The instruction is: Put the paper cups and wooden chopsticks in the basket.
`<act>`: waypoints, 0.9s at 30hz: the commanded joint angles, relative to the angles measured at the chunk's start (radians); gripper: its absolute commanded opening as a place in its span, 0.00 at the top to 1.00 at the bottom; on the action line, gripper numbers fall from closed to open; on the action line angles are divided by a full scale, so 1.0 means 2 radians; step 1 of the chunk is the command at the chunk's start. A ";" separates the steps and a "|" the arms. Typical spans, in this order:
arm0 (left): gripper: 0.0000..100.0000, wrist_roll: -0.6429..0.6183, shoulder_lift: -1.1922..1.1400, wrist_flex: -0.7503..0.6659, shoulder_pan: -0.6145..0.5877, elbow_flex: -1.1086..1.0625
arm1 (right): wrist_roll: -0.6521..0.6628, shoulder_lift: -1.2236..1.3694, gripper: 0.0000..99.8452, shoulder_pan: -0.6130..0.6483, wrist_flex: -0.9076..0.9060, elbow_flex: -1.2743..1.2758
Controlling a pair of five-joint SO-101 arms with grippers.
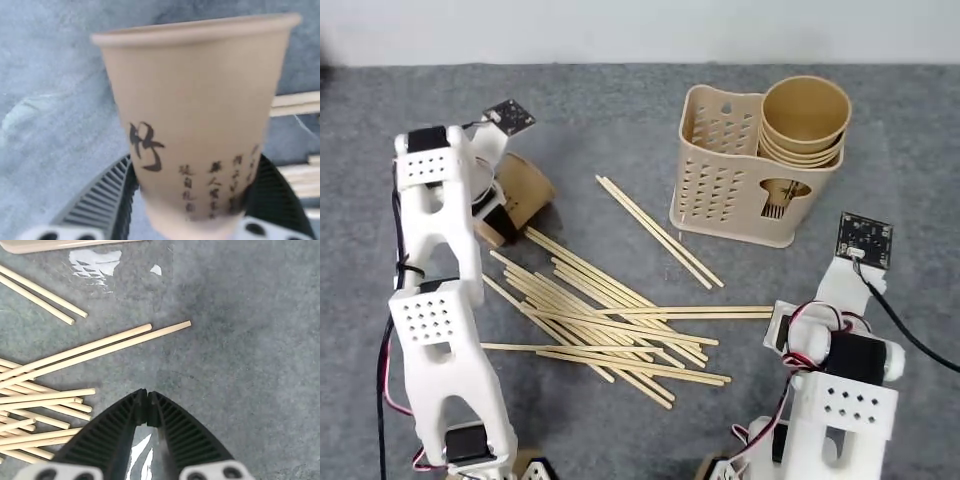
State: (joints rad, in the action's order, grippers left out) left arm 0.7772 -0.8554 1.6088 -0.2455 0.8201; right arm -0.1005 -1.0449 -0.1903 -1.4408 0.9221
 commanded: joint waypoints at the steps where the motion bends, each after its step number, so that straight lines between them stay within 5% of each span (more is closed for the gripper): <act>1: 0.73 -0.004 0.040 0.068 0.013 0.099 | -0.003 -0.004 0.99 -0.008 0.006 -0.003; 9: 0.73 -0.055 0.041 0.073 0.026 0.258 | -0.003 -0.004 0.99 -0.008 0.006 -0.003; 16: 0.73 -0.209 0.041 0.073 0.081 0.435 | -0.002 -0.007 0.99 -0.020 0.006 -0.003; 27: 0.73 -0.364 0.158 0.047 0.230 0.429 | -0.001 -0.007 0.99 -0.043 0.008 -0.003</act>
State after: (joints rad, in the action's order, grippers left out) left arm 0.1235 -0.6467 1.7346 0.1350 1.6118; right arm -0.1005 -1.0449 -0.2654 -1.4408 0.9221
